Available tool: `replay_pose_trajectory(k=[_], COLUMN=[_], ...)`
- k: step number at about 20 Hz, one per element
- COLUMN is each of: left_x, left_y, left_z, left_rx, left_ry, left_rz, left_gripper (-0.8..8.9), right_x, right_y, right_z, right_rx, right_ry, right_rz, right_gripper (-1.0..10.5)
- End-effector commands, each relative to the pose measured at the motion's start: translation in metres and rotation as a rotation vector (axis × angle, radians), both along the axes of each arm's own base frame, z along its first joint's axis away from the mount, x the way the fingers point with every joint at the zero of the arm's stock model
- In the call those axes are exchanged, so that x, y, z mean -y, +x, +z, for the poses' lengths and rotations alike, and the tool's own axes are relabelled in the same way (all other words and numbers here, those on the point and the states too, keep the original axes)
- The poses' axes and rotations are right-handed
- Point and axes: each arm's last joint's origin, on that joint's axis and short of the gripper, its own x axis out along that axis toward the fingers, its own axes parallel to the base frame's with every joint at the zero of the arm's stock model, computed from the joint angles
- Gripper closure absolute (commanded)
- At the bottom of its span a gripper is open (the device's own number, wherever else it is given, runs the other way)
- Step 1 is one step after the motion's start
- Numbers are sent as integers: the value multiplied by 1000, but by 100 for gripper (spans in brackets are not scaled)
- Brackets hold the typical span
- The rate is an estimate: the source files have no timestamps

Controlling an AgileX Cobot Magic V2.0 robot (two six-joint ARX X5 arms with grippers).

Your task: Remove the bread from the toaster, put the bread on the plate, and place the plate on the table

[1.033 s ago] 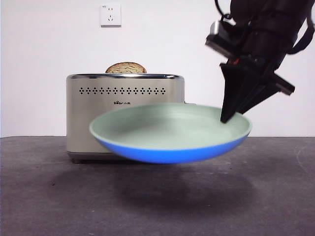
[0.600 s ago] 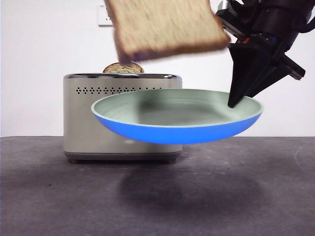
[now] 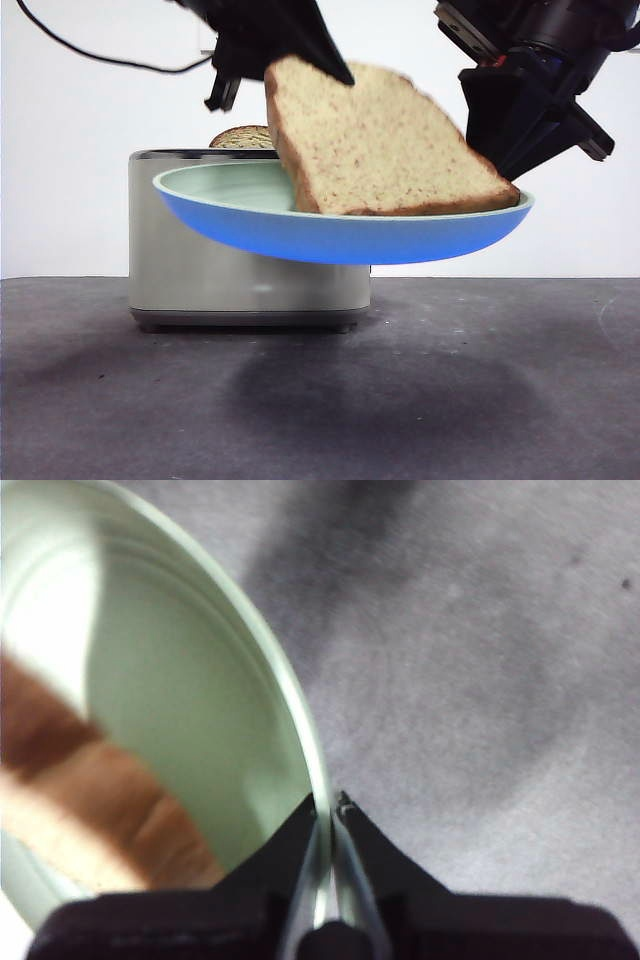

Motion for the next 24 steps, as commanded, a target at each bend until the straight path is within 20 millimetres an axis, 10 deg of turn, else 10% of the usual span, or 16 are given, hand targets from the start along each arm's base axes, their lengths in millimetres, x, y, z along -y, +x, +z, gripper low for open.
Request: replay_pose_trajectory(k=[1, 7, 11, 15, 24], left_x=[1, -6, -9, -10, -24], left_y=[4, 13, 12, 11, -20], left_z=[-11, -23, -24, -19, 91], left_rx=[-17, 21, 14, 8, 231], left_ry=[18, 188, 279, 267, 89], left_rz=[-20, 75, 142, 150, 177], left_gripper=[822, 802, 273, 271, 273], right_x=[0, 0, -1, -1, 1], right_y=[-1, 0, 1, 1, 4], right_z=[3, 7, 7, 7, 7], right_rx=[12, 30, 41, 50, 85], right_ry=[26, 34, 39, 41, -9], right_rz=[-3, -3, -3, -4, -34], right_gripper=[959, 959, 959, 959, 959])
